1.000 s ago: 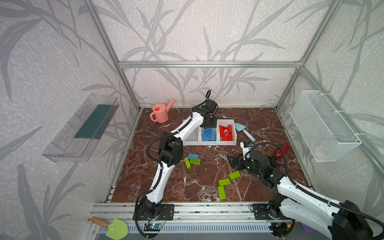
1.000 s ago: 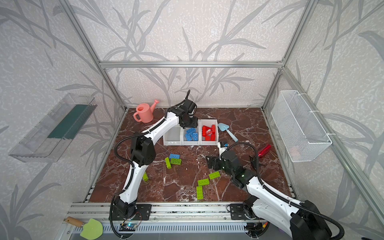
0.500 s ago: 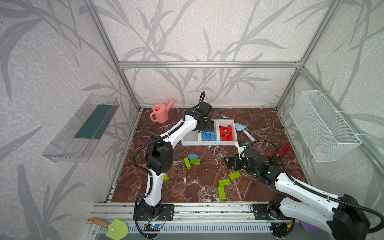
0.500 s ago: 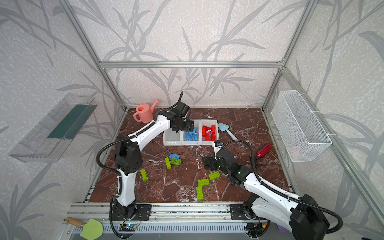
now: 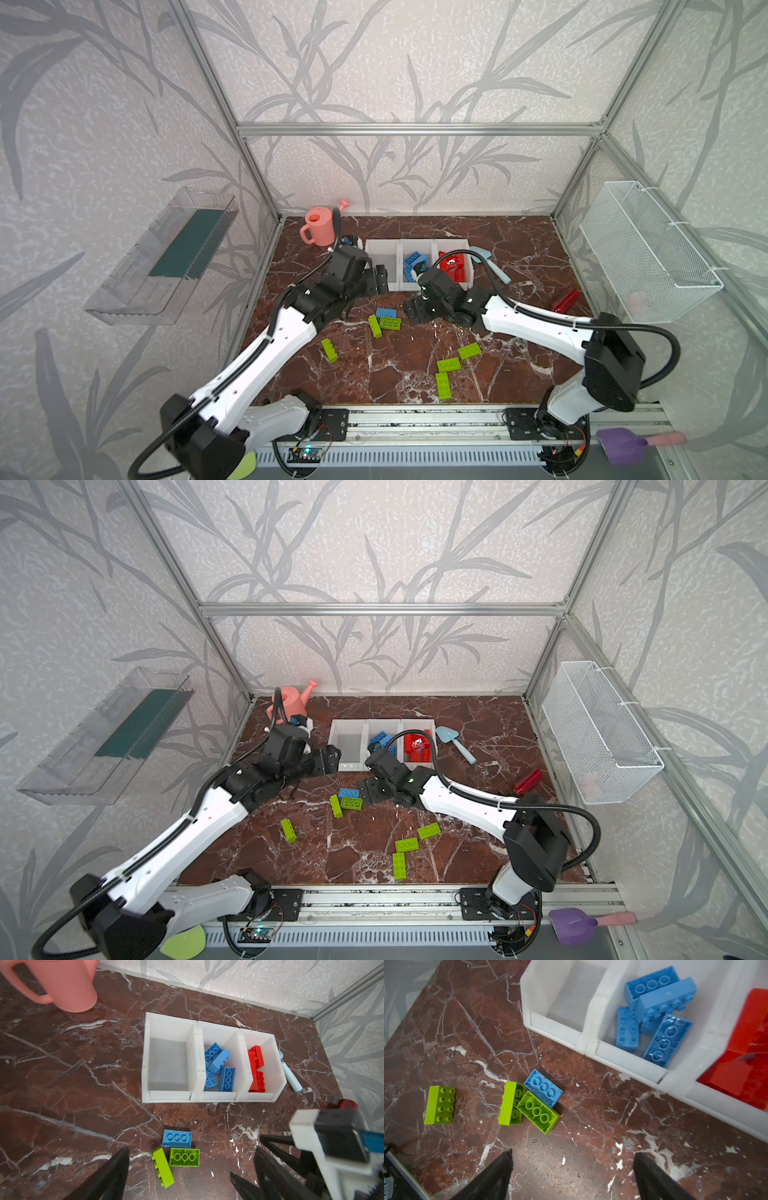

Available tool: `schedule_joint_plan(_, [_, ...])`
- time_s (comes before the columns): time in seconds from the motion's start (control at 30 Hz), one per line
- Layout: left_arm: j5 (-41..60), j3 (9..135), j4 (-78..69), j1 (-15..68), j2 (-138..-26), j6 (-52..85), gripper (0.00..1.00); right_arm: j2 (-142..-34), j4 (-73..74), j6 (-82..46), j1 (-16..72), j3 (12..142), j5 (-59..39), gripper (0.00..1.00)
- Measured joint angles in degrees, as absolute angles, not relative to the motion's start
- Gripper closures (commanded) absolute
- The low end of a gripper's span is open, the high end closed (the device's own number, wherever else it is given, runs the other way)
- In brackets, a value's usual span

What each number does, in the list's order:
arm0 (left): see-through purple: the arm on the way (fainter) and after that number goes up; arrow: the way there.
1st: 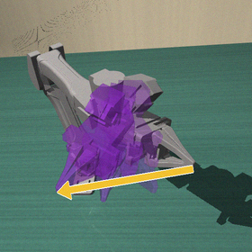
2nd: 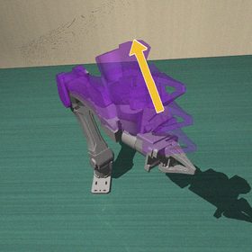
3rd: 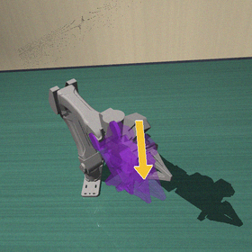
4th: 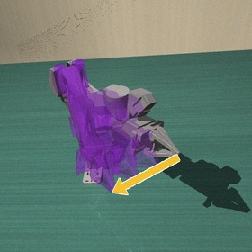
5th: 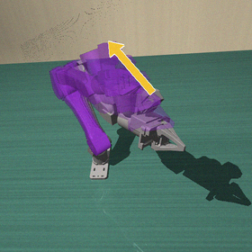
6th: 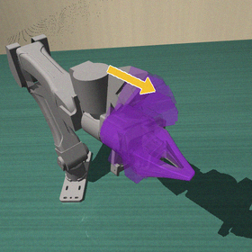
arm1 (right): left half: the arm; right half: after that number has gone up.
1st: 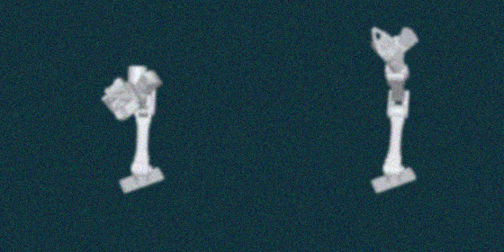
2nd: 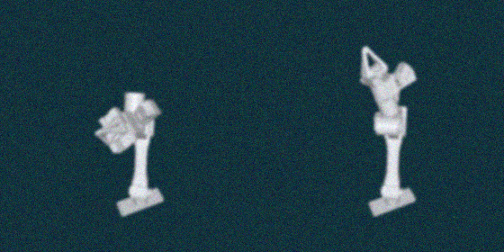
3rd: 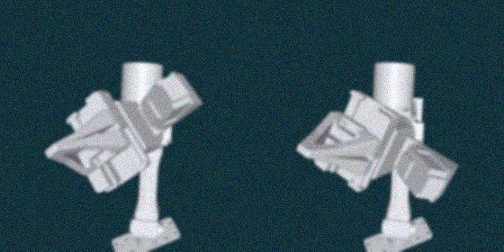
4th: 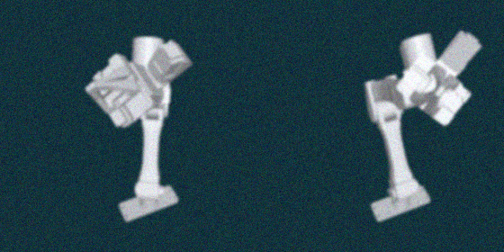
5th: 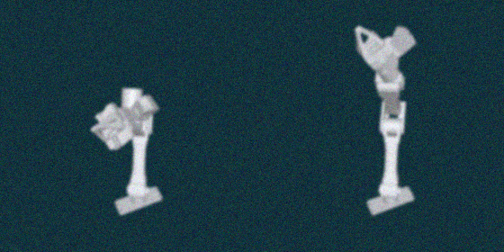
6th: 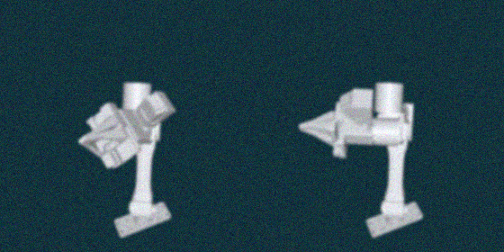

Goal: Sort the legos into containers by color
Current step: 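Release and withdraw the left gripper while the right gripper reaches a blue brick, then grasp the blue brick with the right gripper while the left gripper lowers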

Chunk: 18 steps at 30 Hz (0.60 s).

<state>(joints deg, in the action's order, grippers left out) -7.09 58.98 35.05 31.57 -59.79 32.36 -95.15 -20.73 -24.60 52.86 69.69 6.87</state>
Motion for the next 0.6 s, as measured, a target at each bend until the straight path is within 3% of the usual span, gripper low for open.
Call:
schedule_joint_plan(0.23, [-10.2, 51.3, 39.6, 31.6, -43.3, 32.4, 0.07, -104.8, -21.0, -29.2, 55.2, 75.3, 9.6, 0.00])
schedule_joint_plan(0.6, [-12.9, 51.2, 47.0, 31.6, -34.6, 29.4, 0.07, -117.8, -26.9, -46.1, 57.5, 89.4, 18.5, 0.01])
